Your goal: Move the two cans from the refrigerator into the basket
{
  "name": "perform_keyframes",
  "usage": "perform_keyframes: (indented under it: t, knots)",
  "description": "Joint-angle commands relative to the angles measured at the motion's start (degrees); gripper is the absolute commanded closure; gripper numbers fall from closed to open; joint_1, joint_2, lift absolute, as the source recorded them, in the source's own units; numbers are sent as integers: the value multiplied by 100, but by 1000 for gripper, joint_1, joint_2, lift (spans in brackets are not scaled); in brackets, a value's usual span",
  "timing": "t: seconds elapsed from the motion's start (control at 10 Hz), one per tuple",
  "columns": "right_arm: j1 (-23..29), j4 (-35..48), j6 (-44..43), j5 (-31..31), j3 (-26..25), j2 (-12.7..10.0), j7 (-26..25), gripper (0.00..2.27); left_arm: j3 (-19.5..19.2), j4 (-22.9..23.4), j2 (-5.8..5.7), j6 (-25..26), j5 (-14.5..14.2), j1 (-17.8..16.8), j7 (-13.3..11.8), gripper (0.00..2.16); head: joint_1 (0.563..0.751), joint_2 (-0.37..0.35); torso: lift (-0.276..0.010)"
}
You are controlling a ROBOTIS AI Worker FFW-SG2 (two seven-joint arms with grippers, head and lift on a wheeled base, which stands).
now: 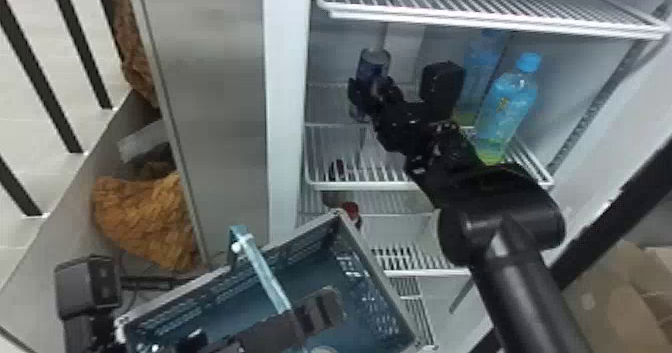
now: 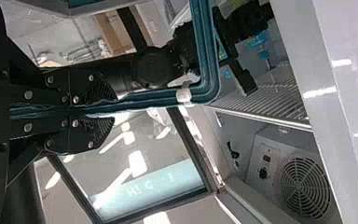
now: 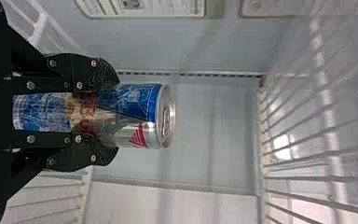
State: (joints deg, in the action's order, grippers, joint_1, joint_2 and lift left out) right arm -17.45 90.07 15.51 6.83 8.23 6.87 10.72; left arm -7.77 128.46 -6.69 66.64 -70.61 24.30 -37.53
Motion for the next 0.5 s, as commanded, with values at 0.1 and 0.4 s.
perform_keyframes:
  t: [0.1,0.4]
  knots:
    - [662,1069,361,59,-240,77,0,1185,34,-14,-17,2,0,-26,0,1202,668,-156,-35]
    - [1337,2039,488,299,-297,191,0,1185,57,-42,-17,2,11,-40,0,1202,684,-179,-35]
